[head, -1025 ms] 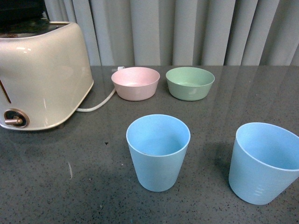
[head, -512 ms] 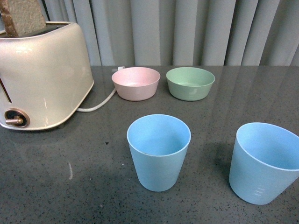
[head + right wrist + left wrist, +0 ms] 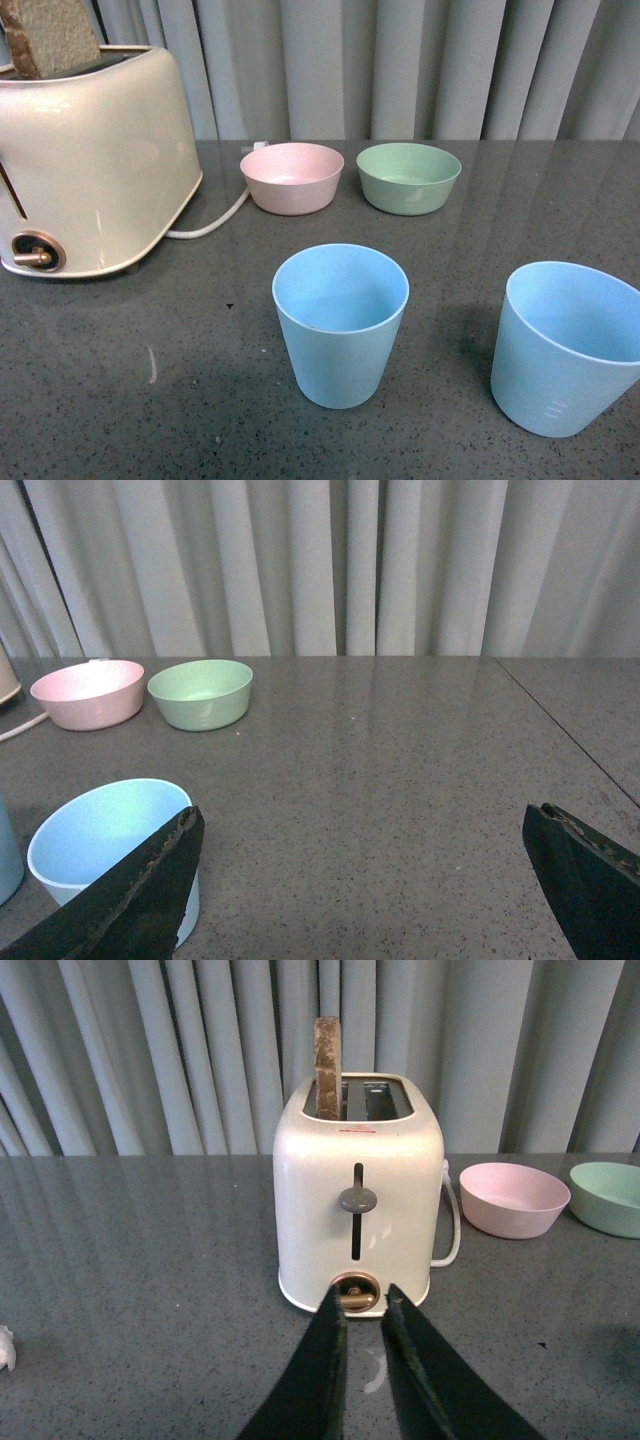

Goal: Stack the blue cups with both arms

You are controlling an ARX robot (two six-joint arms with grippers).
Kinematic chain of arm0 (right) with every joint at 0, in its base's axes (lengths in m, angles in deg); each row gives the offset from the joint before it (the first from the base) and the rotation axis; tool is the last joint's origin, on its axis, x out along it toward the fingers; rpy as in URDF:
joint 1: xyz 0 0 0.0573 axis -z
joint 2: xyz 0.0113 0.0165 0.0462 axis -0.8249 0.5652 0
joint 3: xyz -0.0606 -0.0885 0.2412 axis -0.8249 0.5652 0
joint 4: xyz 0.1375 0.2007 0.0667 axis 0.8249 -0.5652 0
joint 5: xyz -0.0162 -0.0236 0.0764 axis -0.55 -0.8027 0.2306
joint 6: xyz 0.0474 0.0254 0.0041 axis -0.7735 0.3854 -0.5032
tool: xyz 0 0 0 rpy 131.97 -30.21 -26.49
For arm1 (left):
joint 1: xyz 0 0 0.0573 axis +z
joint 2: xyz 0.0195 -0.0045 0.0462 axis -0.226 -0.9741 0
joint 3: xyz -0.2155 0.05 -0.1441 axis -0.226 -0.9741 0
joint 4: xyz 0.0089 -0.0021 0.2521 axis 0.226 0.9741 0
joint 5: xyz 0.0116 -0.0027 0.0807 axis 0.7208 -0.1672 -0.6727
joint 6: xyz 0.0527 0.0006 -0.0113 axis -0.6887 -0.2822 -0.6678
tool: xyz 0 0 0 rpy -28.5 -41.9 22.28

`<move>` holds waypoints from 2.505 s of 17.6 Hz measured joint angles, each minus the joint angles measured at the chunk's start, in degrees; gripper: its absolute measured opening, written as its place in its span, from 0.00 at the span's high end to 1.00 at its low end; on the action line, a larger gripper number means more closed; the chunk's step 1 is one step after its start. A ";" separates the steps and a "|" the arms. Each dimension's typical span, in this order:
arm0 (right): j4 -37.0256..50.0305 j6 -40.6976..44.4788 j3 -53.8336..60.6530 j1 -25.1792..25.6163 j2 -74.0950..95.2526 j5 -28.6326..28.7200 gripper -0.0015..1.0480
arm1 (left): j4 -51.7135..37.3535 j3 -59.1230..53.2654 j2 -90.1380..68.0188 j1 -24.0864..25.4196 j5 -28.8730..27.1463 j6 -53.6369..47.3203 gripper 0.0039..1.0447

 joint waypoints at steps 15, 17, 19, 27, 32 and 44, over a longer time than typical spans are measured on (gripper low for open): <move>-0.02 0.00 0.00 0.00 0.00 0.00 0.06 | 13.09 -6.60 18.32 0.09 0.26 0.20 0.99; -0.07 0.00 0.00 0.00 0.00 -0.07 0.06 | 11.10 -6.64 18.53 0.04 -0.09 0.24 0.99; -0.04 0.02 0.00 0.00 0.00 0.00 0.06 | 11.78 -6.64 18.62 0.20 -0.28 0.28 0.99; 0.00 0.00 0.00 0.00 0.00 0.00 0.06 | 11.65 -6.64 18.62 0.20 -0.07 0.37 0.56; 5.40 -7.30 -16.90 4.50 25.05 20.68 0.06 | 11.63 -6.64 18.62 0.20 -0.07 0.35 0.05; -3.74 -1.86 -37.00 -9.66 72.78 7.45 0.06 | 11.61 -6.64 18.62 0.20 -0.07 0.35 0.06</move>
